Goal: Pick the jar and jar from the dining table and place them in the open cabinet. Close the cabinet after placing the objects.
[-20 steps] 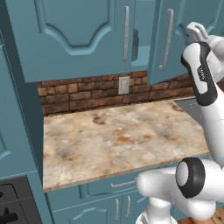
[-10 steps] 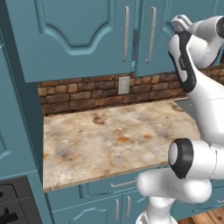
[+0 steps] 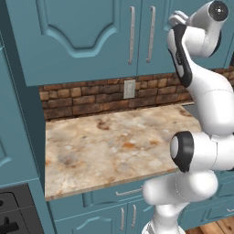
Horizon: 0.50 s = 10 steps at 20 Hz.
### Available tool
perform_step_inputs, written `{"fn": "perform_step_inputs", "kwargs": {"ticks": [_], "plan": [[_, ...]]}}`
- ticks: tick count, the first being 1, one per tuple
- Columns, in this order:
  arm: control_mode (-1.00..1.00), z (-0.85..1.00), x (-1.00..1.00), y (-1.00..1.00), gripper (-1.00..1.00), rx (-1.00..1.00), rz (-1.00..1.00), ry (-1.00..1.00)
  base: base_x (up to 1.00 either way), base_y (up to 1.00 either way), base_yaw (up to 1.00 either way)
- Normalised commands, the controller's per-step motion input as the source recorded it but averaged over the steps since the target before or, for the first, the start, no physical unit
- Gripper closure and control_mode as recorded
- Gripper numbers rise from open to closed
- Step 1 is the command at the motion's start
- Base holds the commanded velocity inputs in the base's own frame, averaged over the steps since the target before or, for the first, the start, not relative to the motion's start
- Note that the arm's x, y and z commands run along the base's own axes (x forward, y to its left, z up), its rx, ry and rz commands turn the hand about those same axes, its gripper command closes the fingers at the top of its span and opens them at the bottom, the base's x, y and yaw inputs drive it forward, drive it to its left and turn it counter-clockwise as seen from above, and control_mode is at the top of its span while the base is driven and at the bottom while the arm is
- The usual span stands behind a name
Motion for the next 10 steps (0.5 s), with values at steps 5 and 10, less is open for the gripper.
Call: {"fn": "perform_step_inputs", "kwargs": {"ticks": [5,10], "plan": [[-1.00,-0.29,0.40,0.08,-1.00,-0.07,0.00,0.00,0.00,0.00,0.00],[-1.00,-0.17,0.08,0.04,-1.00,-0.02,0.00,0.00,0.00,0.00,0.00]]}}
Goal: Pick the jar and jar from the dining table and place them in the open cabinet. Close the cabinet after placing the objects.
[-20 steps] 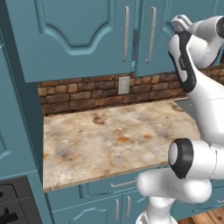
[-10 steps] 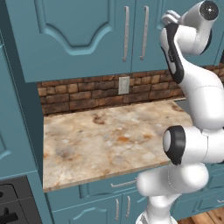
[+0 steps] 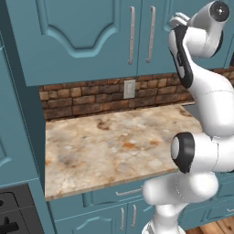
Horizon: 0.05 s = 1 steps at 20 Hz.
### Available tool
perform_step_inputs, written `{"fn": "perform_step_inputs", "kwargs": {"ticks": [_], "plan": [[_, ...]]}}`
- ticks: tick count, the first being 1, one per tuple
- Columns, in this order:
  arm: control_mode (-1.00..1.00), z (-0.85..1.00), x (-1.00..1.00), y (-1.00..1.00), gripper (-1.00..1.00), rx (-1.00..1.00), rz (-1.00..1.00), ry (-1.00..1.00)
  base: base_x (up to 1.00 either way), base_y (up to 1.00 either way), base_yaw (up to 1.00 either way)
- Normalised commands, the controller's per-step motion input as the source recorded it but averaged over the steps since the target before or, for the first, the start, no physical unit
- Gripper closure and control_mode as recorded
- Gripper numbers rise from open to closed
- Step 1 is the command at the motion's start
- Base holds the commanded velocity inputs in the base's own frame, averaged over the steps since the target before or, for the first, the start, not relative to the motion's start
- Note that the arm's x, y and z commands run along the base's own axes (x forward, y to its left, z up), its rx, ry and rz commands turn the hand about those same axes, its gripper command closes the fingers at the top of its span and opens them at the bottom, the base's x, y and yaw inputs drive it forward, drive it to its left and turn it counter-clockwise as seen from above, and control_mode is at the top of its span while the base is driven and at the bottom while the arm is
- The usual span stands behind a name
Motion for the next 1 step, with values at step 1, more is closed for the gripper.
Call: {"fn": "perform_step_inputs", "kwargs": {"ticks": [1], "plan": [[-1.00,-0.15,0.01,0.03,-1.00,-0.01,0.00,0.00,0.00,0.00,0.00]]}}
